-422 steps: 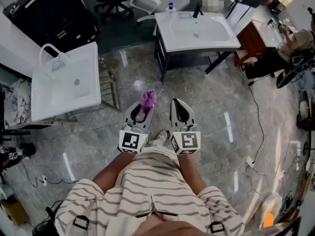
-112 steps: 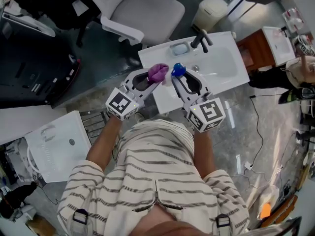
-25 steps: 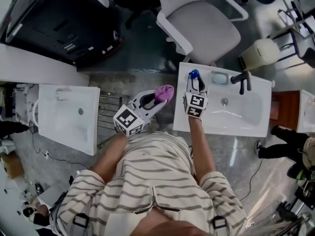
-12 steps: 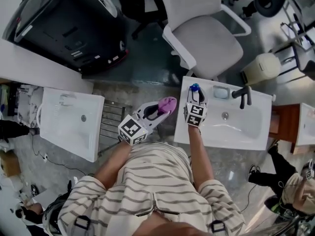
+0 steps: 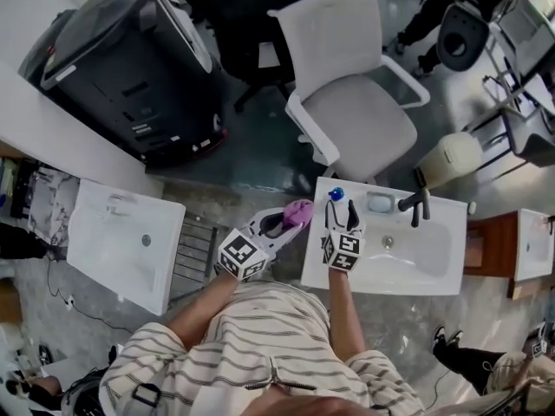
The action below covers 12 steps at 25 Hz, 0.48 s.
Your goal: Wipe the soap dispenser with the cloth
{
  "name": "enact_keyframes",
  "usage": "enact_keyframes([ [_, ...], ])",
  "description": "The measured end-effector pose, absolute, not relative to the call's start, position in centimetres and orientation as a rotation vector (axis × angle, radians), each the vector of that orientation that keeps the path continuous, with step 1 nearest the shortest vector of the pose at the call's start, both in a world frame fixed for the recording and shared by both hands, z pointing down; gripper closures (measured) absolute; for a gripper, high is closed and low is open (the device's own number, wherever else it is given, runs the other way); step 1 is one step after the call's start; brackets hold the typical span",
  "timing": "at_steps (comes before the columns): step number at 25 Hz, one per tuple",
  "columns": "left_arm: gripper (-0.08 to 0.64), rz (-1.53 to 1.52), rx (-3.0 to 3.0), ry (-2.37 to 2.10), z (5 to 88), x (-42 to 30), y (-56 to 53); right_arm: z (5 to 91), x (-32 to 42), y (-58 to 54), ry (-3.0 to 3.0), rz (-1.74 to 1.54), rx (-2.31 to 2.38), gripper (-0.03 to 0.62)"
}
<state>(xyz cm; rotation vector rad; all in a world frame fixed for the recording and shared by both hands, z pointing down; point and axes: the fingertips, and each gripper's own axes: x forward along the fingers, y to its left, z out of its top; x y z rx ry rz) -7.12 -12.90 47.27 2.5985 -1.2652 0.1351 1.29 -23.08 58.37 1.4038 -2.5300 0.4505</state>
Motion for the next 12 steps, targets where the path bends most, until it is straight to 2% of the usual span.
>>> enact_keyframes([
  [1, 0.442, 0.128, 2.601, -1.268, 47.1, -7.0, -13.2, 57.5, 1.4, -22.9, -2.555, 0.45, 1.399, 0.367],
  [6, 0.443, 0.12, 2.613, -1.303, 46.3, -6.2, -14.0, 53.5, 1.7, -21.7, -2.637, 0.431, 1.359, 0.398],
  [9, 0.443, 0.122, 2.608, -1.364, 46.0, -6.0, -14.3, 51.4, 1.4, -21.2, -2.693, 0.449, 1.319, 0.45],
  [12, 0.443, 0.128, 2.592, -1.408, 46.2, -5.8, -14.5, 49.4, 1.2, -20.6, -2.724, 0.407, 1.317, 0.53],
])
